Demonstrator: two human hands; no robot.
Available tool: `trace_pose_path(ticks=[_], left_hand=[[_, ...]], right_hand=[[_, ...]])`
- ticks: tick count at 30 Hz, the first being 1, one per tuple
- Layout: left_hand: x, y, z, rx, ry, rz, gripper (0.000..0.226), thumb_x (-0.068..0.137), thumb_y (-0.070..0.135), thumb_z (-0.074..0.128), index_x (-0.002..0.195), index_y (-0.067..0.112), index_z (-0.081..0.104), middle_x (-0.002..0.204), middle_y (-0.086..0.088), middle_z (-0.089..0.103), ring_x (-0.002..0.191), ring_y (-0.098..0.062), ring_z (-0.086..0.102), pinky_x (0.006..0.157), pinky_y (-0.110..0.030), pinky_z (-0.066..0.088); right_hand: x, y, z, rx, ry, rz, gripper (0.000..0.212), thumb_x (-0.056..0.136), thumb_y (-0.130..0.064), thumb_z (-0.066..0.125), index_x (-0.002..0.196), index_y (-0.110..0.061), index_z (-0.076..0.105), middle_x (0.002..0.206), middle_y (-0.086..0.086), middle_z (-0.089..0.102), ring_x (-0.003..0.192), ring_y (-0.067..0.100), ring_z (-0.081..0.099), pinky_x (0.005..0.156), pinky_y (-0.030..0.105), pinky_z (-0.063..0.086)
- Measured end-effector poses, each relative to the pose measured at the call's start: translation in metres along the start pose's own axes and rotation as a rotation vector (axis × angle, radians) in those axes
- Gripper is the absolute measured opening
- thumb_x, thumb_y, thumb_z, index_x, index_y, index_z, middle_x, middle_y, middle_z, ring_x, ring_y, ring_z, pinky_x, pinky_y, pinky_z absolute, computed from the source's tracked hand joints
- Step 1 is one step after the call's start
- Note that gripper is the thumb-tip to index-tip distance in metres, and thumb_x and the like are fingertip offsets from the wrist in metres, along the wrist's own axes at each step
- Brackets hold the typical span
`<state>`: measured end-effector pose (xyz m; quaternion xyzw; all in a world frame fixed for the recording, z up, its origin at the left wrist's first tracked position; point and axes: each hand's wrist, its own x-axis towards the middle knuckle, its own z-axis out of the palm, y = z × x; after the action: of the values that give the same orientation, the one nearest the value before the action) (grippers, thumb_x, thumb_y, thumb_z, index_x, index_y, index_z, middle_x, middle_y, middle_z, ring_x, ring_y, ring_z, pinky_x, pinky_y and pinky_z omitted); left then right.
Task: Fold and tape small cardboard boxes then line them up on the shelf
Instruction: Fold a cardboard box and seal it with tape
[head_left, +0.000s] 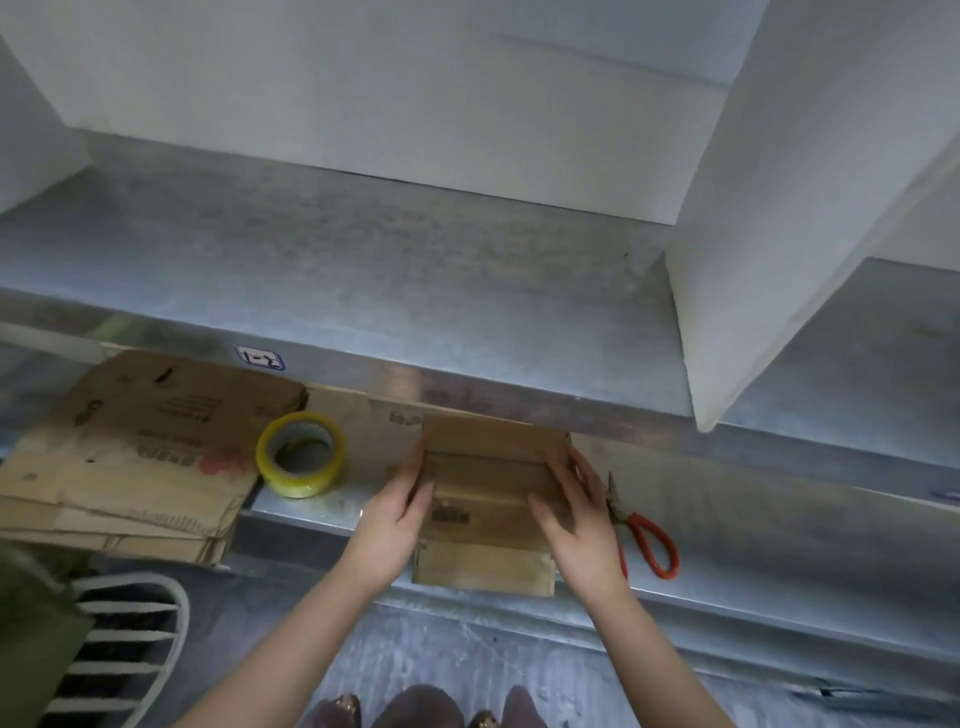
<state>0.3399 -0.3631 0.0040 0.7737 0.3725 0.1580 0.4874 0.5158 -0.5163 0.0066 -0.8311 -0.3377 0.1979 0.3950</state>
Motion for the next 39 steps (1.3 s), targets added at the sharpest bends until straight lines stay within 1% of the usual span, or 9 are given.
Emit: trace_pose_path(ticks=[6, 11, 17, 21, 25, 29, 31, 33, 39], left_hand=[[-0.002, -0.002, 0.011, -0.399, -0.081, -0.185, 0.064, 0.092, 0.057, 0.041, 0.149, 0.048, 0.013, 0.136, 0.041, 0.022, 0.131, 0.011, 0.019, 0.106, -0.016, 0.017], [0.011, 0.007, 0.000, -0.090, 0.072, -0.101, 0.044, 0.095, 0.037, 0.057, 0.136, 0.033, 0.043, 0.127, 0.020, 0.048, 0.117, -0.001, 0.047, 0.090, -0.013, 0.036], [0.006, 0.003, -0.009, 0.082, 0.076, -0.044, 0.055, 0.077, 0.059, 0.065, 0.119, 0.023, 0.057, 0.113, 0.006, 0.067, 0.108, -0.012, 0.063, 0.090, -0.025, 0.049], [0.035, 0.011, -0.049, 0.181, -0.219, 0.035, 0.075, 0.074, 0.055, 0.073, 0.135, 0.043, 0.030, 0.141, 0.014, 0.036, 0.127, -0.007, 0.038, 0.106, -0.026, 0.034], [0.058, 0.020, -0.053, 0.364, -0.512, 0.096, 0.071, 0.075, 0.057, 0.073, 0.130, 0.062, 0.028, 0.153, 0.023, 0.014, 0.141, -0.010, 0.020, 0.116, -0.039, 0.027], [0.056, 0.015, -0.039, 0.381, -0.405, 0.110, 0.077, 0.069, 0.054, 0.080, 0.132, 0.049, 0.037, 0.150, 0.010, 0.022, 0.138, -0.017, 0.025, 0.113, -0.038, 0.029], [0.046, 0.013, -0.026, 0.379, -0.277, 0.141, 0.081, 0.065, 0.054, 0.082, 0.132, 0.042, 0.039, 0.145, 0.005, 0.031, 0.135, -0.019, 0.028, 0.110, -0.031, 0.029], [0.036, 0.013, -0.013, 0.351, -0.202, 0.173, 0.083, 0.063, 0.053, 0.084, 0.133, 0.037, 0.041, 0.138, 0.002, 0.037, 0.129, -0.018, 0.032, 0.106, -0.027, 0.030], [0.017, 0.000, -0.013, 0.265, -0.199, 0.177, 0.085, 0.067, 0.047, 0.084, 0.138, 0.032, 0.040, 0.131, 0.003, 0.039, 0.122, -0.013, 0.043, 0.098, -0.014, 0.030]], right_hand=[[0.003, 0.001, -0.008, 0.229, -0.043, 0.076, 0.063, 0.092, -0.032, 0.065, 0.148, -0.029, 0.036, 0.152, -0.009, 0.036, 0.139, 0.006, 0.033, 0.112, 0.021, 0.026], [0.010, 0.004, -0.009, 0.249, -0.118, 0.056, 0.067, 0.093, -0.031, 0.064, 0.151, -0.032, 0.030, 0.154, -0.012, 0.032, 0.142, 0.008, 0.028, 0.118, 0.035, 0.026], [0.030, 0.011, -0.022, 0.356, -0.202, 0.093, 0.073, 0.083, -0.030, 0.077, 0.144, -0.034, 0.038, 0.147, -0.009, 0.040, 0.133, 0.013, 0.041, 0.111, 0.040, 0.039], [0.041, 0.011, -0.031, 0.197, -0.260, 0.054, 0.070, 0.079, -0.047, 0.075, 0.139, -0.048, 0.040, 0.146, -0.020, 0.029, 0.128, 0.006, 0.037, 0.096, 0.021, 0.038], [0.035, 0.005, -0.024, 0.016, 0.001, 0.066, 0.067, 0.075, -0.053, 0.075, 0.134, -0.041, 0.047, 0.135, -0.014, 0.035, 0.117, 0.008, 0.039, 0.095, 0.025, 0.038], [0.011, 0.004, -0.002, -0.151, 0.369, -0.007, 0.065, 0.072, -0.029, 0.085, 0.123, -0.002, 0.055, 0.117, 0.017, 0.057, 0.102, 0.035, 0.059, 0.083, 0.044, 0.053], [-0.002, -0.001, 0.009, -0.001, 0.322, 0.091, 0.067, 0.075, -0.024, 0.082, 0.129, -0.006, 0.047, 0.122, 0.015, 0.056, 0.101, 0.032, 0.062, 0.079, 0.042, 0.055], [-0.012, -0.005, 0.020, 0.187, 0.187, 0.158, 0.075, 0.076, -0.027, 0.082, 0.136, -0.015, 0.039, 0.129, 0.006, 0.053, 0.115, 0.023, 0.058, 0.094, 0.039, 0.051], [-0.037, -0.014, 0.024, 0.359, 0.048, 0.084, 0.093, 0.072, -0.026, 0.086, 0.146, -0.022, 0.030, 0.145, -0.001, 0.039, 0.134, 0.017, 0.043, 0.108, 0.046, 0.042]])
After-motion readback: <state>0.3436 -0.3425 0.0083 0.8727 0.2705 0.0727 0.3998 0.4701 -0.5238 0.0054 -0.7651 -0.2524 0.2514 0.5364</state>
